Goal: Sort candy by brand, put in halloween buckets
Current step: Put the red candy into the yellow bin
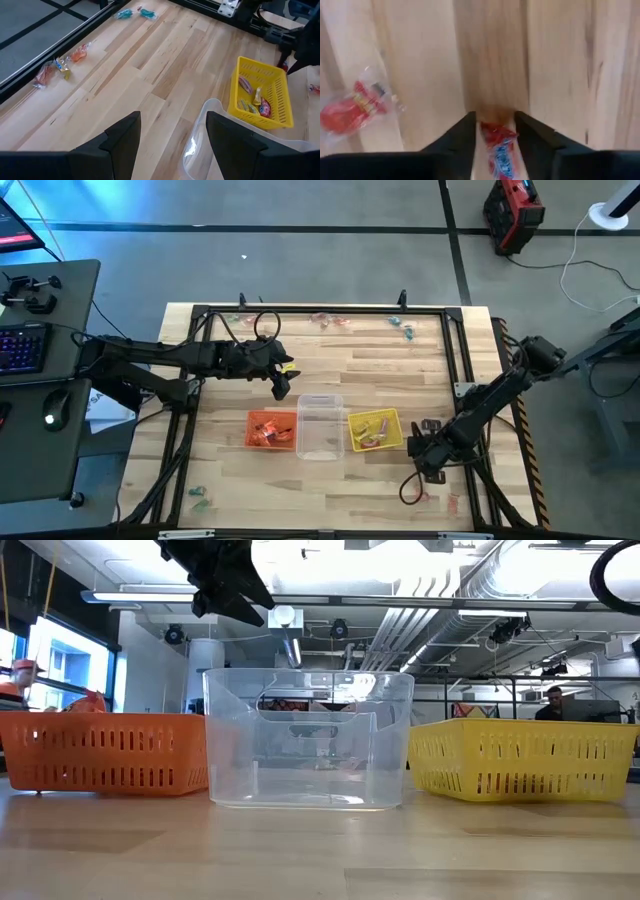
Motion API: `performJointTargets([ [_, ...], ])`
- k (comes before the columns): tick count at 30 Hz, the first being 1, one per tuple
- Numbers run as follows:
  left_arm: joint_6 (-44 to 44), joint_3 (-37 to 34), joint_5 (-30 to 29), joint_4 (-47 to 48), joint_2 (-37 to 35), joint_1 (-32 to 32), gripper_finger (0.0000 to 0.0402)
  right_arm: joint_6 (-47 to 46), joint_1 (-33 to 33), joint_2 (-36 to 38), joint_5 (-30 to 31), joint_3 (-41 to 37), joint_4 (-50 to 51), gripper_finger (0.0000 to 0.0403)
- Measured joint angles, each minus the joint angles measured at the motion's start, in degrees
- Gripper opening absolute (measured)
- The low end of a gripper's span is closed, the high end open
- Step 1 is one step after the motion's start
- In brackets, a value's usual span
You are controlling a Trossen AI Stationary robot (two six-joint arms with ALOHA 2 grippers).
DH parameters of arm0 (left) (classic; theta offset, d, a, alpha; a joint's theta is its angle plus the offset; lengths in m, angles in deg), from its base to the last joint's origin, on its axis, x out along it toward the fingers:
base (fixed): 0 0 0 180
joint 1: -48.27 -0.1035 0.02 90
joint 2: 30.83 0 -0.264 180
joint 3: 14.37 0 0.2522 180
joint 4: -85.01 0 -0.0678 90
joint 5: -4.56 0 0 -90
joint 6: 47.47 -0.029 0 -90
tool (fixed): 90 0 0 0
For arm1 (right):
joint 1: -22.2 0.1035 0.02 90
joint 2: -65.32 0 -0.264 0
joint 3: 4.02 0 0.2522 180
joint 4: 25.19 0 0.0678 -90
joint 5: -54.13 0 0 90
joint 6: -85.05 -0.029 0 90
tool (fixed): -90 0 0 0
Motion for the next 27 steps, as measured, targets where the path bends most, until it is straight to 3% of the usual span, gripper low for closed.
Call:
performJointTargets([
  [4,-1.1,0.0,0.0,0.0,0.0,0.0,0.0214,1.4,0.1,0.8,-0.9,4.0,6.1,0.0028],
  [6,-1.4,0.0,0.0,0.0,0.0,0.0,0.0214,2.7,-0.2,1.2,-1.1,6.6,9.2,0.001],
  [11,-1.5,0.0,-0.1,0.0,0.0,0.0,0.0214,6.4,-2.4,2.2,2.0,16.2,16.5,0.0006],
  [16,-1.5,0.0,-0.1,0.0,0.0,0.0,0.0214,10.8,-6.8,2.5,15.2,24.9,13.8,0.0004],
  [21,-1.4,0.0,0.0,0.0,0.0,0.0,0.0214,16.9,-11.9,2.1,20.3,23.1,1.0,0.0004],
  [27,-1.3,0.0,0.5,-0.1,0.0,0.0,0.0214,17.4,-16.2,-0.5,22.7,20.0,-0.4,0.0004],
])
